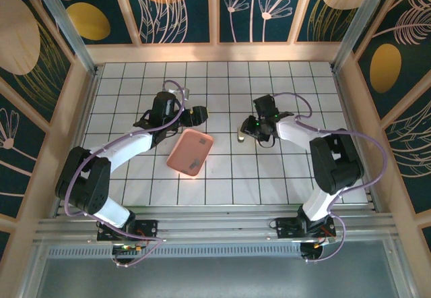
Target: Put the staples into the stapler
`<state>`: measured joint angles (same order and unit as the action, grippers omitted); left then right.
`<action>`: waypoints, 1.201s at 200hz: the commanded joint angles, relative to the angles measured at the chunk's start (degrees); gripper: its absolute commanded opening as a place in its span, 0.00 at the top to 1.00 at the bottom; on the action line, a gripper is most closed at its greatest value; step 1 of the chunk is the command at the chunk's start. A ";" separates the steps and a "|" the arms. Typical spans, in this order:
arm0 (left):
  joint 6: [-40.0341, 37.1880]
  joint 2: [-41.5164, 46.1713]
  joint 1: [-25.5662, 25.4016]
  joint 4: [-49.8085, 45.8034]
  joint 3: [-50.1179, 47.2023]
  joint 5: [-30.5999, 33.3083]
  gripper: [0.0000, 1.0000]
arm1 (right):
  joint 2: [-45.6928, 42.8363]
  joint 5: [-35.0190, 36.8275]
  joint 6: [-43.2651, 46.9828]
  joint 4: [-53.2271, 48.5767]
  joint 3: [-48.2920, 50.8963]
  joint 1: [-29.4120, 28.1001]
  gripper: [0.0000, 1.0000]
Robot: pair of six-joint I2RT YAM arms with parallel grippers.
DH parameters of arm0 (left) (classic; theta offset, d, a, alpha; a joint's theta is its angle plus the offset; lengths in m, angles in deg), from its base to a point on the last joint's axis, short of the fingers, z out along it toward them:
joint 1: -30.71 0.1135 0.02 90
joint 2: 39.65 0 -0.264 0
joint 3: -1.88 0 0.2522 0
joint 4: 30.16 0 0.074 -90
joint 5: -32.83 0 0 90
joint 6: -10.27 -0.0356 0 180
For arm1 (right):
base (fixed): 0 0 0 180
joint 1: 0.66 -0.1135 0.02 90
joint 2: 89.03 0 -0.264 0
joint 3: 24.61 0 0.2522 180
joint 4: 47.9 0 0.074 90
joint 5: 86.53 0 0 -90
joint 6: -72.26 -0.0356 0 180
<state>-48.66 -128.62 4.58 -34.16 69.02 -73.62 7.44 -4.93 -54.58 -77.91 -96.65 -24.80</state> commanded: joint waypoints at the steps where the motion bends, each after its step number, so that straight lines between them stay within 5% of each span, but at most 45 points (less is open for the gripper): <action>1: -1.63 1.61 0.47 -1.27 0.44 0.37 0.21 | -3.86 3.57 2.78 -5.35 -1.57 1.99 0.58; 79: -3.65 0.26 0.47 -2.55 1.98 -1.23 0.21 | -4.56 11.30 14.29 -17.93 -6.26 6.50 0.53; 145: -8.69 -4.92 0.47 -4.97 6.81 -10.10 0.21 | -0.21 9.54 18.48 -19.52 -8.81 6.57 0.53; 240: -8.04 -7.84 0.47 -5.25 7.65 -9.99 0.20 | 7.96 4.92 21.18 -19.29 -12.18 6.79 0.55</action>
<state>-55.72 -135.35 4.58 -38.42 74.92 -82.49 13.58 0.79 -34.91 -95.79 -106.79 -18.38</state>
